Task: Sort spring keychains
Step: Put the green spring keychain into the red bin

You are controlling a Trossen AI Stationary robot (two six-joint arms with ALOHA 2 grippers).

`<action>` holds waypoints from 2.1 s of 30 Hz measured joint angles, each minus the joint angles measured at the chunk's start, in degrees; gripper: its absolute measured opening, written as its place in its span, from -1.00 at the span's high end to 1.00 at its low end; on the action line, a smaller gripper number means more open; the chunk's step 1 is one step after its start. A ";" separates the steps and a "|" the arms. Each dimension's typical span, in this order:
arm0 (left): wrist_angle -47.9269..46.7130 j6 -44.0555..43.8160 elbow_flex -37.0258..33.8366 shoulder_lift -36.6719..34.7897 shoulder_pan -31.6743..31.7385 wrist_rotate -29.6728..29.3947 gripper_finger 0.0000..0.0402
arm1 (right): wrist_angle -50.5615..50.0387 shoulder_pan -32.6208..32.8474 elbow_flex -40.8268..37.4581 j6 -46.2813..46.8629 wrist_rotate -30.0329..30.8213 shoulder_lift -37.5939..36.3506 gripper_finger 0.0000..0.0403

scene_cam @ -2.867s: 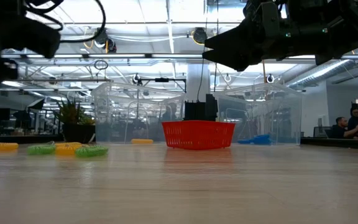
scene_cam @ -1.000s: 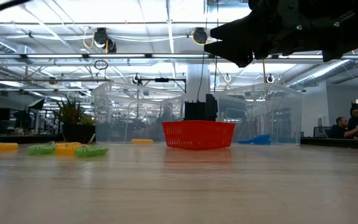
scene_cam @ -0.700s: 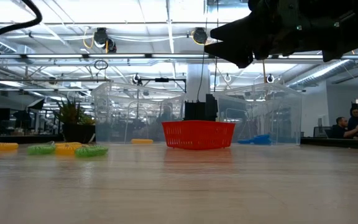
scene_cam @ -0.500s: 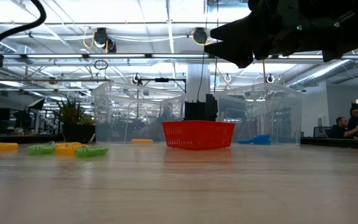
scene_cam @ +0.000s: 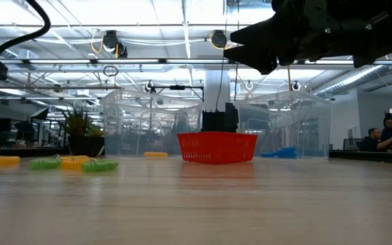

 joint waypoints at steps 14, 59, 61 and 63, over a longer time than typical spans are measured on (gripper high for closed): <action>-0.76 -1.77 -0.17 0.13 -0.04 -4.77 0.43 | 0.43 0.00 0.00 0.00 0.00 0.00 -0.38; 25.70 20.86 0.33 0.22 8.94 -20.08 0.97 | 6.06 -0.02 0.02 2.26 -4.82 -2.52 -0.38; 29.13 24.38 0.35 0.04 10.60 -19.67 0.97 | 3.17 -0.02 0.02 1.67 -7.55 -3.87 -0.38; 32.61 28.54 0.35 -0.82 12.29 -18.85 0.97 | 0.59 0.00 0.02 1.66 -10.02 -5.44 -0.38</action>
